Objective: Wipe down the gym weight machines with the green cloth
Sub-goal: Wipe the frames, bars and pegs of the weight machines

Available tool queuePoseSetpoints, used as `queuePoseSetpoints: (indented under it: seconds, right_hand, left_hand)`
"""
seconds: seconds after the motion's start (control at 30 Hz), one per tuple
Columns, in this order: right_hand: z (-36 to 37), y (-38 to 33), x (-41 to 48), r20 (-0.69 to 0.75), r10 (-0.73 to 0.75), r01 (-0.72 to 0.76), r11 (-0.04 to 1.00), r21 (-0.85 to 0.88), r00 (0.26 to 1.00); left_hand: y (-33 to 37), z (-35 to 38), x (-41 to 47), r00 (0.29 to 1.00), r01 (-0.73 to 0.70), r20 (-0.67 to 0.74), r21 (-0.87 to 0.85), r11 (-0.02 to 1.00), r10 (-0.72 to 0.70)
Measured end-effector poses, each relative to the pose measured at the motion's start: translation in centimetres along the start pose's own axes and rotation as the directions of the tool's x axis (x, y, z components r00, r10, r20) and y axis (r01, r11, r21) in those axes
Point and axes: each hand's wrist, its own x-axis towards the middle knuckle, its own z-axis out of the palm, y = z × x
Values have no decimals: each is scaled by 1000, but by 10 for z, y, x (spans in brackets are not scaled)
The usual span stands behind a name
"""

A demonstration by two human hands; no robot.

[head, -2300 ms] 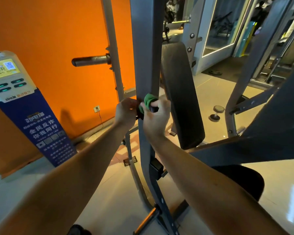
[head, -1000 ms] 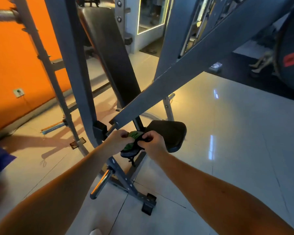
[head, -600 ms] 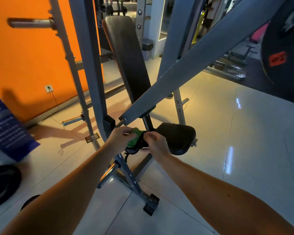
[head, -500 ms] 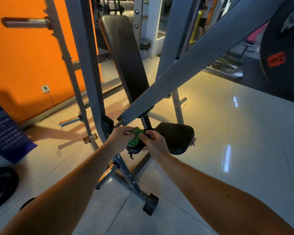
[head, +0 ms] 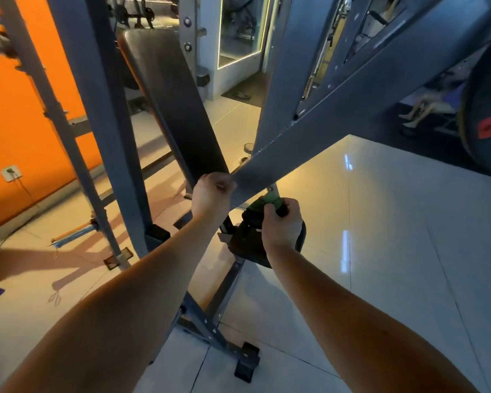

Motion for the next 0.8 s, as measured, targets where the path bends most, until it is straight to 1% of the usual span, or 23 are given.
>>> queuePoseSetpoints:
  seconds: [0.07,0.13,0.2,0.3,0.37,0.43,0.5,0.57,0.63,0.67,0.7,0.77,0.8]
  right_hand:
    - [13,-1,8,-21,-5,7,999,53,1000]
    - [27,-3,14,-42,-8,12,995,95,999]
    - [40,-9,22,-85,-16,23,997,77,996]
    - [57,-9,34,-129,12,-4,998,62,992]
    - [68,-1,34,-86,88,-85,995,47,992]
    - [73,6,25,-41,169,-168,985,36,985]
    - [66,1,23,-45,207,-204,976,72,977]
    - [54,-7,29,-72,187,-177,976,131,980]
    - [46,-12,36,-59,131,-122,983,137,990]
    - [48,-9,37,-41,127,-122,986,115,991]
    - [52,-4,35,-5,153,-153,986,70,988]
    - [62,8,26,62,235,-234,972,-28,970]
    - [68,18,21,93,247,-241,968,-68,965]
  left_hand:
    - [-6,5,22,1000,0,15,-15,1000,1]
    - [-12,12,37,997,-4,76,-32,999,6]
    - [-16,19,45,993,0,115,-67,998,8]
    - [-16,24,51,996,-33,77,-51,998,37]
    - [-19,25,57,995,-53,77,-40,998,56]
    - [-24,22,61,993,-41,110,-75,996,49]
    - [-25,21,63,990,-50,129,-80,996,60]
    - [-25,20,65,986,-78,146,2,997,76]
    - [-24,17,66,981,-94,174,52,994,84]
    - [-24,17,67,976,-111,194,63,992,97]
    - [-25,17,67,976,-118,193,58,991,105]
    - [-31,16,60,987,-92,131,1,996,91]
    - [-38,15,54,993,-68,97,-6,998,69]
